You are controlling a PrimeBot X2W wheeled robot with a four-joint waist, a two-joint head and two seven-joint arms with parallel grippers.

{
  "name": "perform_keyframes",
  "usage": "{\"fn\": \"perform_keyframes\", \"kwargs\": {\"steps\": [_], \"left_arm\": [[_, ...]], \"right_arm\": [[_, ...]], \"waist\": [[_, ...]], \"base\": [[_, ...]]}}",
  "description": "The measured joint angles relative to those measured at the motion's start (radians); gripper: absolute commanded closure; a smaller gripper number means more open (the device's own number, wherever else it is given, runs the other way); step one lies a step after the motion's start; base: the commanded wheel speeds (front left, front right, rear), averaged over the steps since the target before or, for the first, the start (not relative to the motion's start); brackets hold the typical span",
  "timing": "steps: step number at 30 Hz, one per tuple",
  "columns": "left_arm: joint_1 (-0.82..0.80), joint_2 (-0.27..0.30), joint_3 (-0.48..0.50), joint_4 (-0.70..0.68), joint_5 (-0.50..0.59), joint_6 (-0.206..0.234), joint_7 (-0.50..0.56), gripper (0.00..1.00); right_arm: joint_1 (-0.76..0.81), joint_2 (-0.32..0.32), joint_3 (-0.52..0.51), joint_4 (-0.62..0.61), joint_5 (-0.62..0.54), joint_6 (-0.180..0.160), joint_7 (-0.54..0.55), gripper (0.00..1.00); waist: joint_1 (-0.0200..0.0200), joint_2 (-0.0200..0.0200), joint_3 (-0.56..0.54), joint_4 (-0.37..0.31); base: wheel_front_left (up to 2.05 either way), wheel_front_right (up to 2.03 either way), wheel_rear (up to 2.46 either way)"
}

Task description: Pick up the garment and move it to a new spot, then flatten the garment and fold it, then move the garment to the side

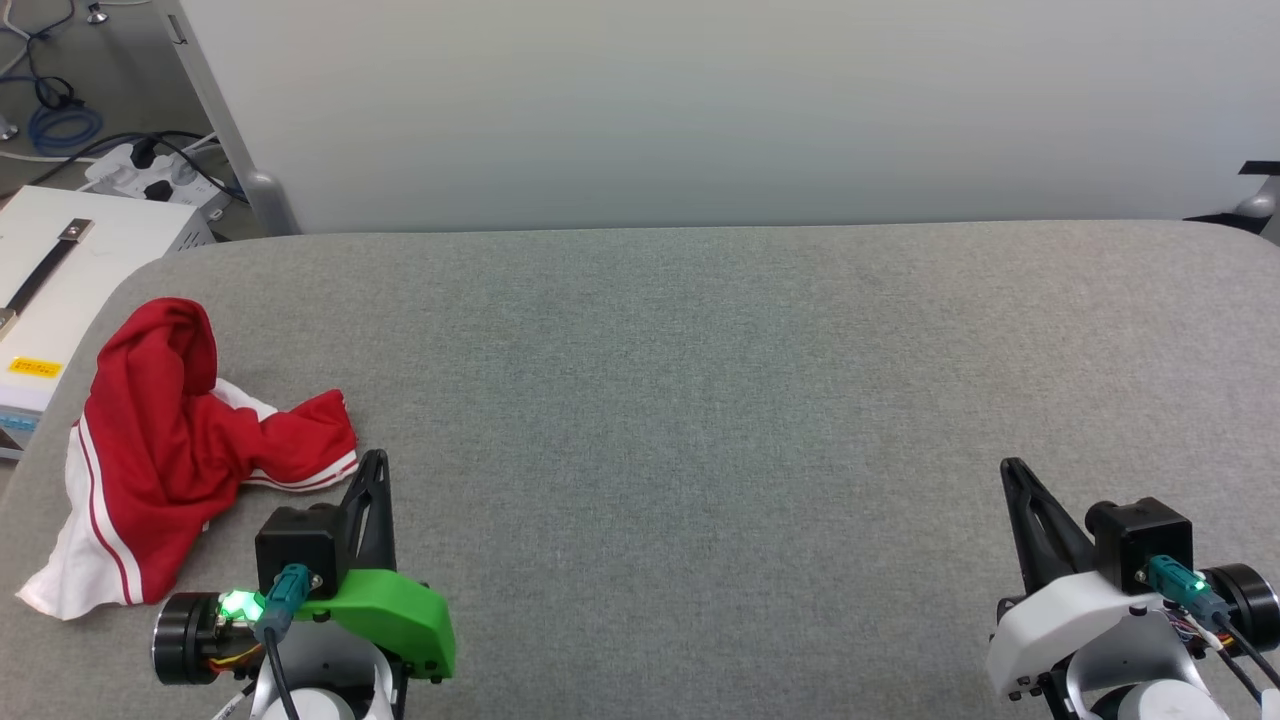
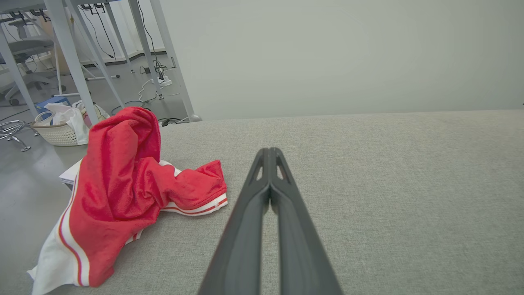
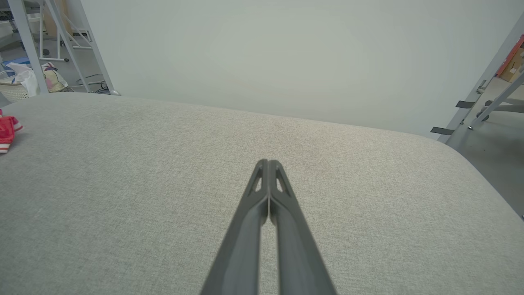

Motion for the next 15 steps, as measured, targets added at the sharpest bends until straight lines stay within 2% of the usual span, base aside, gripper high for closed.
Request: {"fn": "perform_keyframes", "kwargs": {"steps": [4, 5, 15], "left_arm": [[0.000, 0.000, 0.000, 0.000, 0.000, 0.000, 0.000, 1.00], [0.000, 0.000, 0.000, 0.000, 0.000, 0.000, 0.000, 0.00], [0.000, 0.000, -0.007, 0.007, -0.010, 0.000, -0.006, 0.00]], "right_arm": [[0.000, 0.000, 0.000, 0.000, 0.000, 0.000, 0.000, 1.00], [0.000, 0.000, 0.000, 0.000, 0.000, 0.000, 0.000, 0.00], [0.001, 0.000, 0.002, 0.003, 0.015, 0.000, -0.005, 0.00]], "waist": [[0.0000, 0.0000, 0.000, 0.000], [0.0000, 0.0000, 0.000, 0.000], [0.0000, 0.0000, -0.001, -0.001]], "base": [[0.00, 0.00, 0.00], [0.00, 0.00, 0.00], [0.00, 0.00, 0.00]]}}
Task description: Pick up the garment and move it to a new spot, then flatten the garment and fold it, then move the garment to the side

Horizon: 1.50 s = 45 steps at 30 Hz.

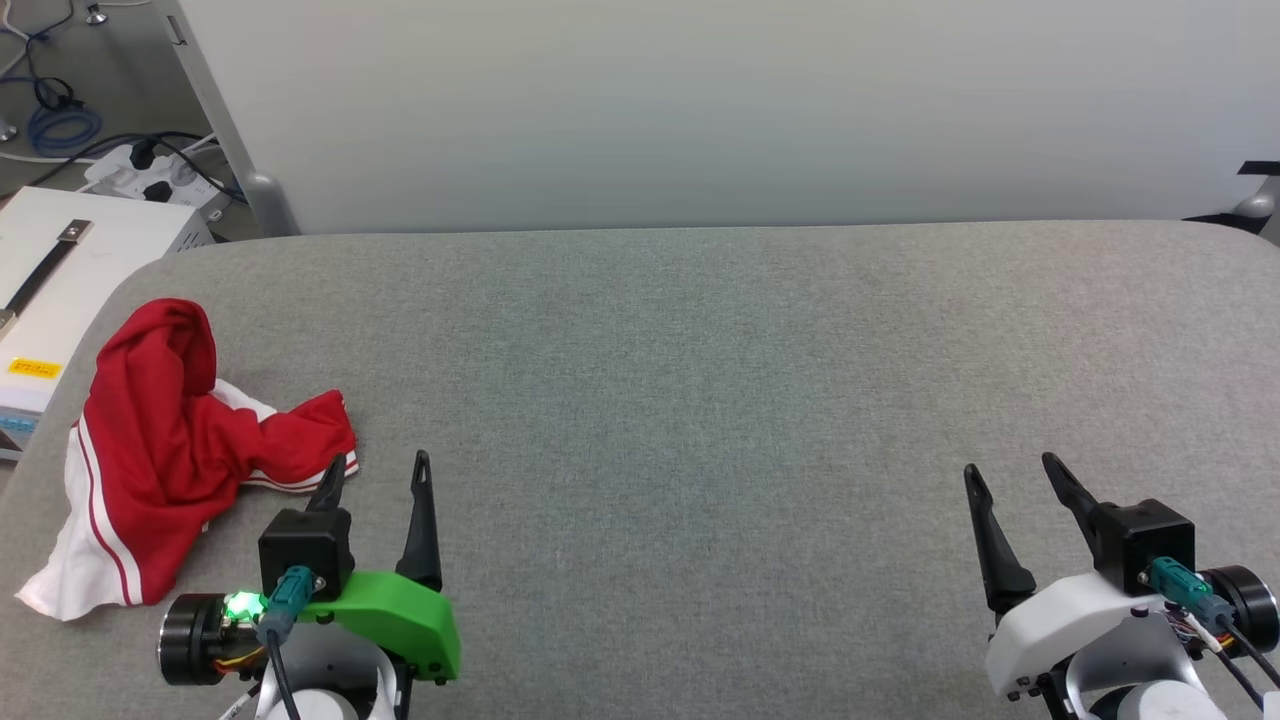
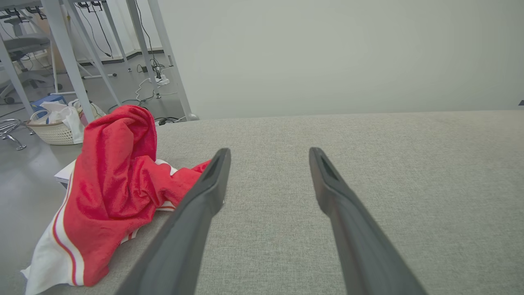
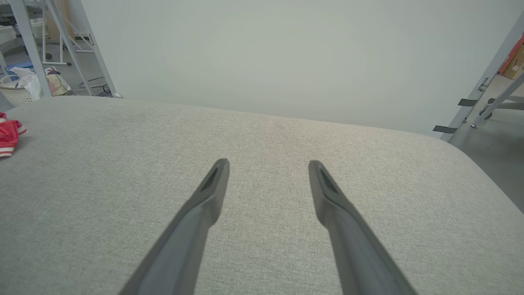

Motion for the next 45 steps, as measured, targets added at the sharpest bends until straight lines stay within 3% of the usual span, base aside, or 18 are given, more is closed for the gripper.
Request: {"fn": "perform_keyframes", "kwargs": {"steps": [30, 45], "left_arm": [[-0.007, 0.000, -0.030, 0.047, -0.061, -0.001, -0.070, 0.00], [-0.027, 0.000, -0.015, 0.066, -0.085, -0.001, -0.102, 0.00]], "right_arm": [[0.000, 0.000, -0.001, -0.008, 0.086, 0.000, -0.048, 0.00], [-0.009, -0.002, 0.050, -0.040, 0.085, 0.000, -0.048, 0.00]], "waist": [[0.0000, 0.0000, 0.000, -0.003], [0.0000, 0.0000, 0.007, 0.073]], "base": [[0.00, 0.00, 0.00], [0.00, 0.00, 0.00]]}}
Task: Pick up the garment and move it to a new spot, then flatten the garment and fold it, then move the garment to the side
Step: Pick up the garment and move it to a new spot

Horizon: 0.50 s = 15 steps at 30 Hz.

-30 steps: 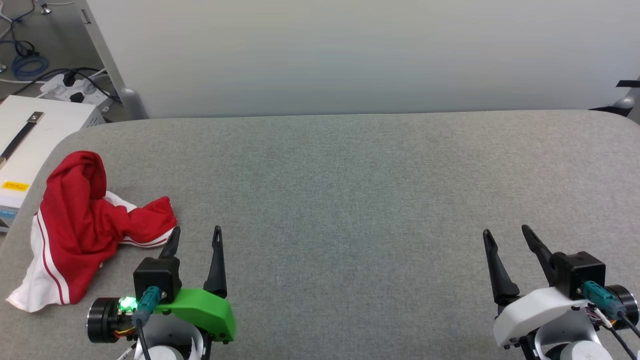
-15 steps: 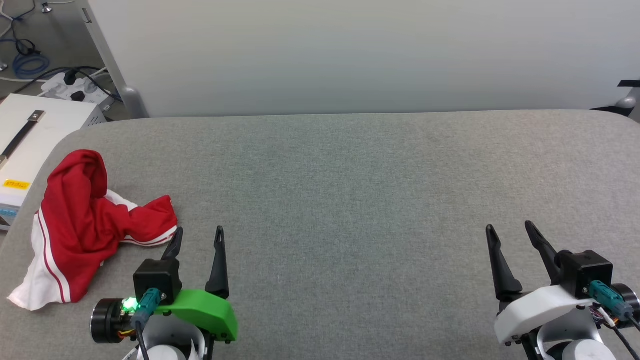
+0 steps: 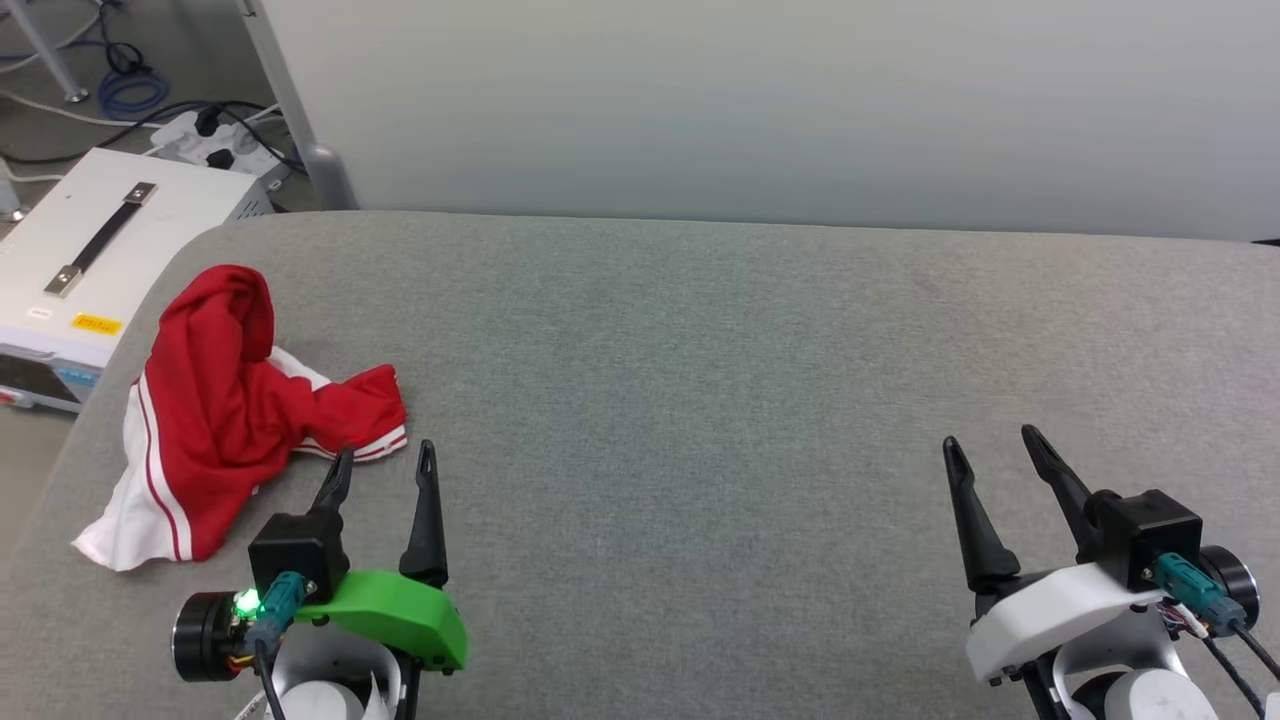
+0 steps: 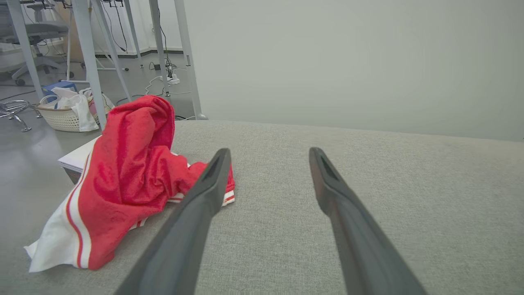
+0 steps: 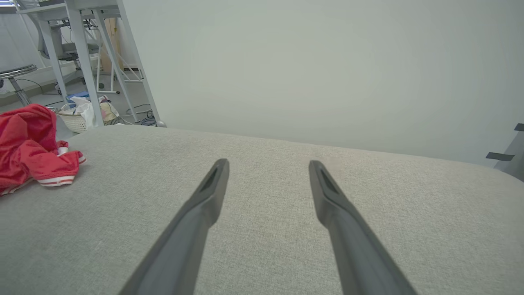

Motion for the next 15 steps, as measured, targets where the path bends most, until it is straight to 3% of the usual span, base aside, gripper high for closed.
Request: {"fn": "perform_keyframes", "kwargs": {"steps": [15], "left_arm": [[-0.004, 0.000, 0.058, 0.014, -0.028, -0.009, -0.031, 0.00]], "right_arm": [[-0.029, -0.022, 0.069, -0.017, 0.002, 0.000, 0.001, 0.00]], "waist": [[0.0000, 0.0000, 0.009, 0.146]], "base": [[0.00, 0.00, 0.00]]}}
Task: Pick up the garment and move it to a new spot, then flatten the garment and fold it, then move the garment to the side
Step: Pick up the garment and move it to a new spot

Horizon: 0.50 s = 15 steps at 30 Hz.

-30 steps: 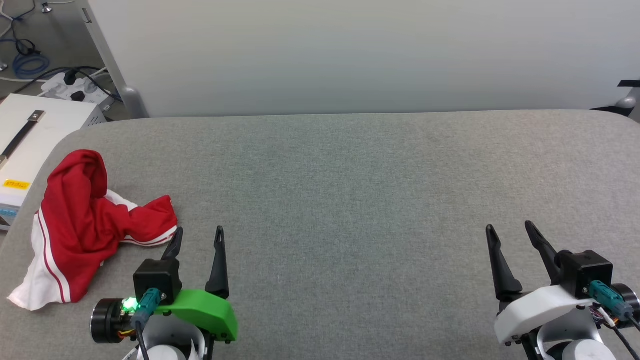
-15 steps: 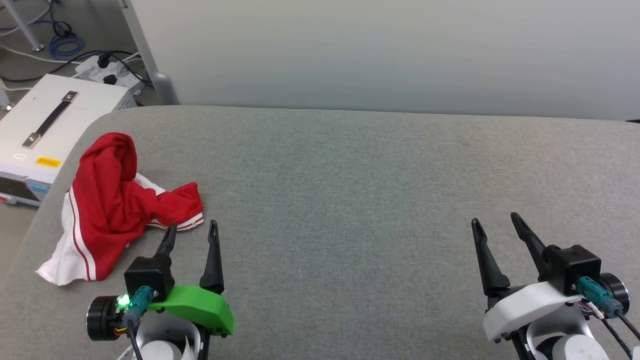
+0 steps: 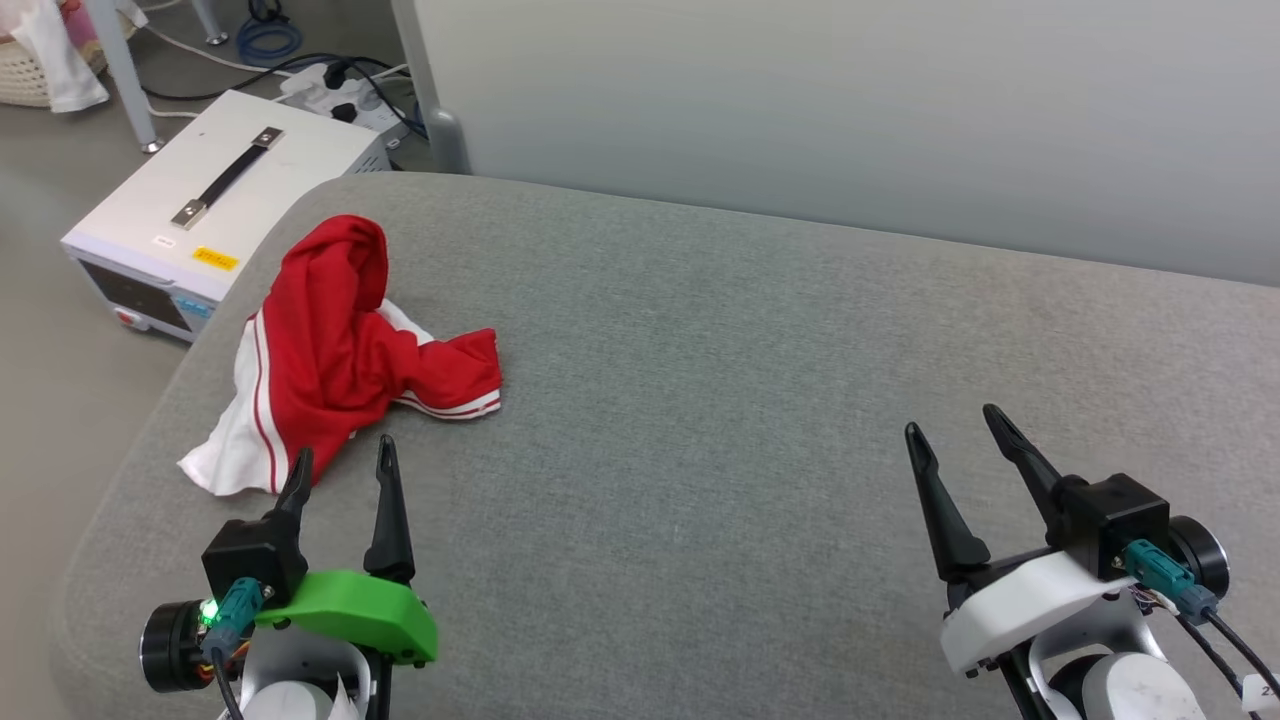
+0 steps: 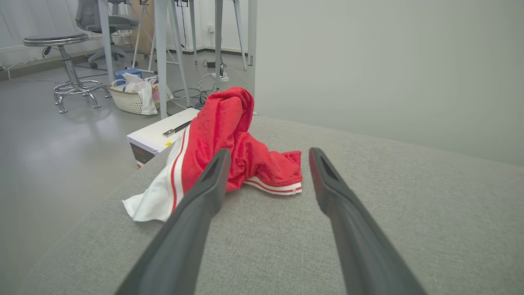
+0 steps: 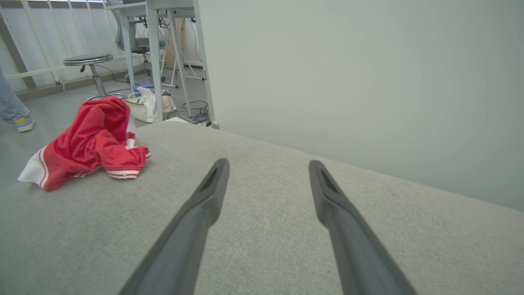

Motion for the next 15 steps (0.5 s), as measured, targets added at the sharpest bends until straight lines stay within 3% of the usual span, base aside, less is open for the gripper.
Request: {"fn": "perform_keyframes", "kwargs": {"steps": [15], "left_arm": [[0.000, 0.000, 0.015, 0.026, -0.010, -0.007, -0.030, 0.00]], "right_arm": [[-0.006, -0.007, 0.048, -0.010, 0.026, 0.000, -0.001, 0.00]], "waist": [[0.0000, 0.0000, -0.002, 0.135]], "base": [[0.00, 0.00, 0.00]]}}
